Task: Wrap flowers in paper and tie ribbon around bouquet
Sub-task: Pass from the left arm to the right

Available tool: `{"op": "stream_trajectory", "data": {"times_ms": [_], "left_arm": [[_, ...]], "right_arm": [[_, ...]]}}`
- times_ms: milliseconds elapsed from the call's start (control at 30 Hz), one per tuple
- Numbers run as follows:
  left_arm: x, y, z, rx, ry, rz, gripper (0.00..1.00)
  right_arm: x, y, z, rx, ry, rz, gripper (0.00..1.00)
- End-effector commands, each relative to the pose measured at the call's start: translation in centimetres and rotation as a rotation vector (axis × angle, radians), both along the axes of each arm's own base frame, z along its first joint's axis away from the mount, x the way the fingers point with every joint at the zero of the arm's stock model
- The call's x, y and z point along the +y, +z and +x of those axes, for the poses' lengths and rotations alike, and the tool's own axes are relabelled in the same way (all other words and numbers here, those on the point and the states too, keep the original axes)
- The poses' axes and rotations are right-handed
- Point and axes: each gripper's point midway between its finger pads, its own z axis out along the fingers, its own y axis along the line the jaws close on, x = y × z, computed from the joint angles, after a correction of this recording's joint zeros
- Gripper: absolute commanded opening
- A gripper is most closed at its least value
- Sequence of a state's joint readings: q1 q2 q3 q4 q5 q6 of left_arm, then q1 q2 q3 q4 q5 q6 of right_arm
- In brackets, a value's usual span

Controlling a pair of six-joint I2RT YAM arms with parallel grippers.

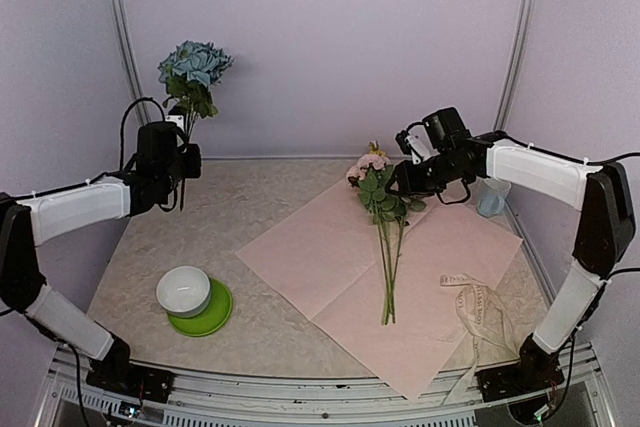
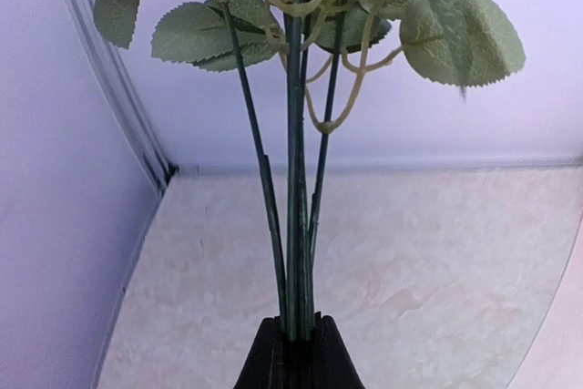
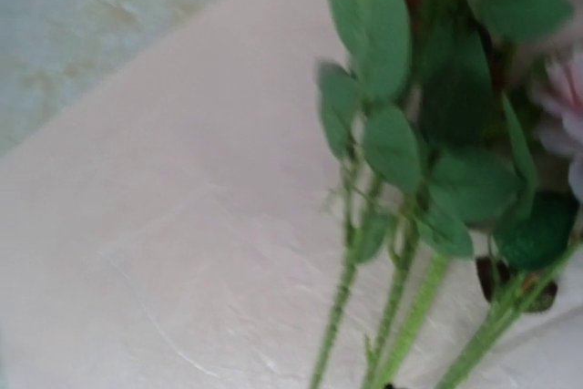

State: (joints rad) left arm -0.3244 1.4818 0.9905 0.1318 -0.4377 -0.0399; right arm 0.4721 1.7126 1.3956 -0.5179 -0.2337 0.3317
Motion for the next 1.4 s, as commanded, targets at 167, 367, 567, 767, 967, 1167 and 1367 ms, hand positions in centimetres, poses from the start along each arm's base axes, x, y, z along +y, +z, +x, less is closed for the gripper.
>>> {"op": "stream_trajectory", "data": {"times_ms": [167, 367, 567, 767, 967, 1167, 1367], "left_arm": [[-8.7, 14.0, -6.8, -0.394, -0.352, -0.282, 0.00], [-18.8, 18.7, -14.5, -0.541, -0.797, -0.579, 0.00], [-24.4, 20.4, -20.2, -0.582, -1.106, -0.803, 0.00], [-26.6, 20.0, -21.8, -0.589, -1.178, -0.882, 0.00], [-28.0, 19.1, -21.7, -0.561, -1.198, -0.890, 0.00], [-28.6, 18.3, -21.2, -0.549, -1.184, -0.876, 0.00], [-29.0, 17.6, -20.8, -0.512, -1.163, -0.867, 0.00]], "right_arm": [[5.5, 9.9, -3.4, -0.321, 0.252, 0.203, 0.42], [13.3, 16.0, -10.3, -0.526, 0.542, 0.384, 0.43], [17.3, 20.0, -15.5, -0.596, 0.753, 0.575, 0.50], [18.8, 19.1, -16.3, -0.569, 0.792, 0.601, 0.51], [19.2, 18.6, -16.8, -0.544, 0.822, 0.612, 0.48], [19.2, 18.2, -16.5, -0.537, 0.815, 0.593, 0.31], [19.0, 17.3, -15.7, -0.495, 0.780, 0.553, 0.00]]}}
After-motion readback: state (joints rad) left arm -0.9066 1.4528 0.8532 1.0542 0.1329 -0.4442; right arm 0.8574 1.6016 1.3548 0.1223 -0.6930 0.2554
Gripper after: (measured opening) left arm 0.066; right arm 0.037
